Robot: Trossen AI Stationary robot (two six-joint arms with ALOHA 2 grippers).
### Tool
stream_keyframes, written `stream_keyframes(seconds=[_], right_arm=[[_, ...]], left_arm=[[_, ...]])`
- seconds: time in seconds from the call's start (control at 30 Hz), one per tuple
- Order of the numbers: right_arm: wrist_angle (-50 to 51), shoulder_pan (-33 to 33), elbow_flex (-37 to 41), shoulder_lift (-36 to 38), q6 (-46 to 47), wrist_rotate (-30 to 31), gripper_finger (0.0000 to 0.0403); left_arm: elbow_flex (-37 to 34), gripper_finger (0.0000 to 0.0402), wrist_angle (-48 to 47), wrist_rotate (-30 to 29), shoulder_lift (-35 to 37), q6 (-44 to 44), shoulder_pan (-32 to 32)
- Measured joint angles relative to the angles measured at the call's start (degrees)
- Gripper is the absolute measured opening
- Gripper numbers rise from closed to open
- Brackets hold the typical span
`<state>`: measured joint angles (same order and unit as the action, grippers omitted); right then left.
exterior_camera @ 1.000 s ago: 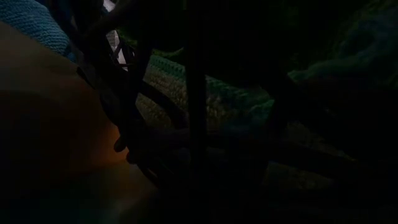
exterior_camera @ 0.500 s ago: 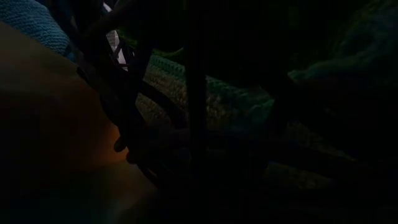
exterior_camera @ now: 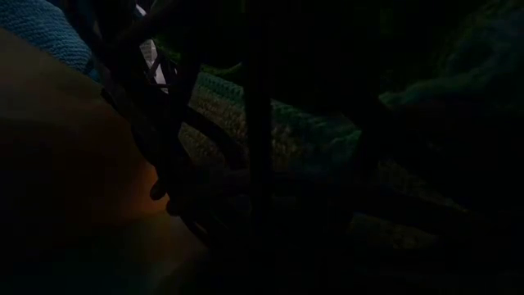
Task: Sort microfiber towel by color & place in baskets
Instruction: Put the pink microfiber towel into the transparent bin
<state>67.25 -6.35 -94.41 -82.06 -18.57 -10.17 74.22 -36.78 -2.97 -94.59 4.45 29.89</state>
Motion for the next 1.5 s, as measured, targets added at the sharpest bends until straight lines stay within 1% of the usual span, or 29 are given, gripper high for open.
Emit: stream_keyframes(seconds=[0.27,0.5,0.73,0.83,0.9,1.13,1.5], right_arm=[[0.28,0.0,0.0,0.0,0.0,0.02,0.0205],[0.39,-0.02,0.0,0.0,0.11,0.0,0.0205],[0.43,-0.02,0.0,0.0,0.17,0.0,0.0205],[0.41,-0.02,0.0,0.0,0.2,0.0,0.0205],[0.42,-0.02,0.0,0.0,0.2,0.0,0.0205],[0.49,-0.02,0.0,0.0,0.22,0.0,0.0205],[0.47,-0.02,0.0,0.0,0.24,0.0,0.0205]], left_arm=[[0.0,0.0107,-0.24,-0.79,-0.12,0.0,0.0],[0.0,0.0107,-0.93,-0.38,-4.79,0.09,-0.02],[0.0,0.0107,-0.98,-0.73,-7.49,1.38,-0.02],[0.0,0.0107,-1.77,-1.24,-8.43,1.46,-0.02],[0.0,0.0107,-2.32,-2.62,-8.95,1.49,-0.02],[-0.01,0.0107,-4.54,-5.41,-9.84,2.97,-0.02],[0.0,0.0107,-3.58,-5.13,-10.47,3.01,-0.02]])
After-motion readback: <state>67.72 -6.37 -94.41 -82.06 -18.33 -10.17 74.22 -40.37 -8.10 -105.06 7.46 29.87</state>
